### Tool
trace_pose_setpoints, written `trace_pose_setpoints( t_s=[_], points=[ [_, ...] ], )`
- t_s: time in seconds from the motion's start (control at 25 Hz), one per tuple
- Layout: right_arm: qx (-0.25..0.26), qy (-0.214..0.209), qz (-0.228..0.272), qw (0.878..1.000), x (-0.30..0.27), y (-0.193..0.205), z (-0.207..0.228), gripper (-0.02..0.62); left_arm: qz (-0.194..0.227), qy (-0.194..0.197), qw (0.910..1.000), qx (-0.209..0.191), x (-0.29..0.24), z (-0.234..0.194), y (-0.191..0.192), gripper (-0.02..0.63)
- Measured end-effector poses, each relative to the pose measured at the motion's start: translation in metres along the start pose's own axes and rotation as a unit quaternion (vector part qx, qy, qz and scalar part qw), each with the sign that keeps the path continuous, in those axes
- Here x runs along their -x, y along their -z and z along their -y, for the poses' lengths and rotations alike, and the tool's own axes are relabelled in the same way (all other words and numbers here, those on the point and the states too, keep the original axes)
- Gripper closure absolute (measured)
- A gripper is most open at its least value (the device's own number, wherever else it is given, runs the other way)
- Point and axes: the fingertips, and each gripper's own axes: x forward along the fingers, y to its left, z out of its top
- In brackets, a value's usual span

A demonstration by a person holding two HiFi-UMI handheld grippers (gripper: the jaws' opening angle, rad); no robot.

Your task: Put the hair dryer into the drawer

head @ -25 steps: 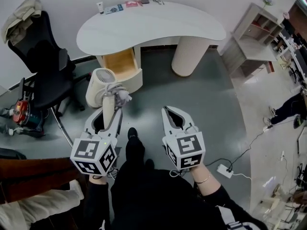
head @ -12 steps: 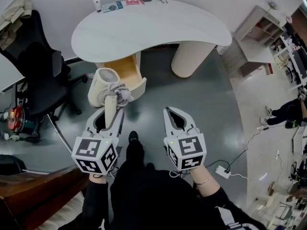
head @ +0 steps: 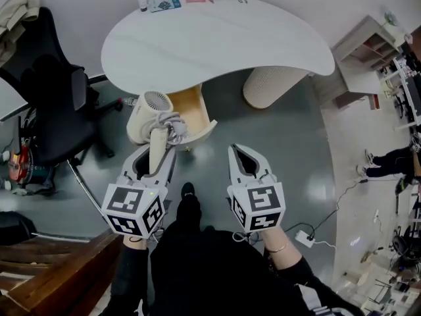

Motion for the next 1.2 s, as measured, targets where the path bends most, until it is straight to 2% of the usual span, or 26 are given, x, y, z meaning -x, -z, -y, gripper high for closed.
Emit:
trace_pose_setpoints(
  t_s=[0.44,0.72,0.96,1.2],
  points=[
    [-0.002,0.022,-0.019,1.000,-0.045,-0.016,0.008,0.594,-0.039,0.040,0.9985,-0.001,-0.032,-0.023,0.005,0.451],
    [-0.007,0.040,-0.030,0.999,-0.057,-0.019,0.013,0.594,-0.078,0.080,0.9937,-0.010,-0.048,-0.020,0.017,0.451],
    [-0.012,0.049,-0.039,0.998,-0.056,-0.014,0.020,0.594,-0.124,0.110,0.9859,-0.027,-0.059,-0.018,0.032,0.451],
    [-0.017,0.050,-0.044,0.998,-0.063,-0.008,0.029,0.594,-0.190,0.127,0.9726,-0.041,-0.074,-0.017,0.058,0.451]
  ],
)
